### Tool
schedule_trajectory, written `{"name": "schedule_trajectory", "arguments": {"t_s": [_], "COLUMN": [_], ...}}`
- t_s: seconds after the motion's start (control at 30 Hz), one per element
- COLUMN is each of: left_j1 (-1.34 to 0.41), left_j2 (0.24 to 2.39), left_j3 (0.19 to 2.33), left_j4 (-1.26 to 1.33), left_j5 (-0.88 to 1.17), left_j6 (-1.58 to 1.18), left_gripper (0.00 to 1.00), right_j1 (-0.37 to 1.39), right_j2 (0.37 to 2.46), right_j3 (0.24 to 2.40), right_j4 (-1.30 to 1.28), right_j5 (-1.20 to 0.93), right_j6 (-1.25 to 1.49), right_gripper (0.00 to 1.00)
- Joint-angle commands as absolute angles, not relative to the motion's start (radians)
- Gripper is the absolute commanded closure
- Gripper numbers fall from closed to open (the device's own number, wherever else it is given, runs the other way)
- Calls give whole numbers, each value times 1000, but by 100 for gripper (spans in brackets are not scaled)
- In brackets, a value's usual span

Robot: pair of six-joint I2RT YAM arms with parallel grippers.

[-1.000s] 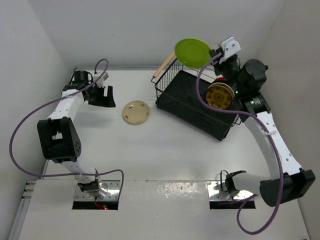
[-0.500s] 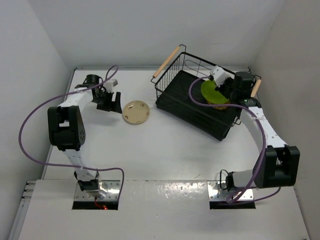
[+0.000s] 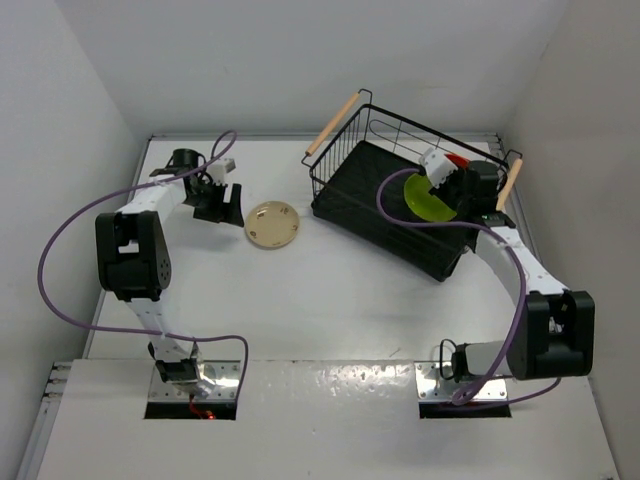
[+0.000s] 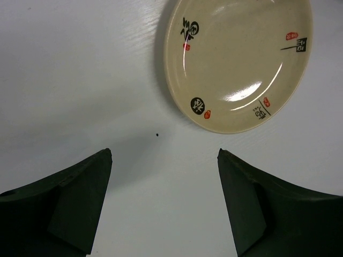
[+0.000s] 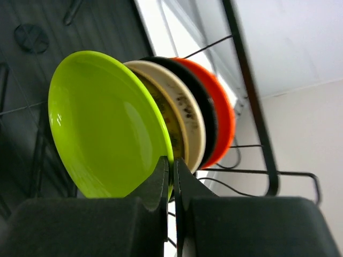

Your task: Load the plates into the dish rack

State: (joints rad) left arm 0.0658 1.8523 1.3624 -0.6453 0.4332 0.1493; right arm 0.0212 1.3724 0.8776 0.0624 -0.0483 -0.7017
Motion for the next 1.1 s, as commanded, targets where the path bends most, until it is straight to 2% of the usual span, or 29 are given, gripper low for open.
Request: {"name": "schedule_trajectory", "arguments": {"t_s": [0.0, 0.43, 0.53, 1.07], "left_j1": [61, 61, 61, 61], "left_j2": [1847, 1847, 1838, 1829], "left_j3": [1382, 1373, 1373, 1373], "left_j4": [-640, -640, -640, -640], "left_j5": [442, 442, 442, 442], "left_j6": [155, 155, 155, 155], "left_gripper": [15, 15, 15, 15], "right_j1": [6, 5, 5, -44], "right_j2": [1295, 1275, 1275, 1370], "right_j3": [845, 788, 792, 811], "right_j4": [300, 285, 258, 264], "right_j5": [20, 5, -59, -120], "right_j6": [-686, -640, -632, -646], "right_gripper": [100, 100, 100, 100]}}
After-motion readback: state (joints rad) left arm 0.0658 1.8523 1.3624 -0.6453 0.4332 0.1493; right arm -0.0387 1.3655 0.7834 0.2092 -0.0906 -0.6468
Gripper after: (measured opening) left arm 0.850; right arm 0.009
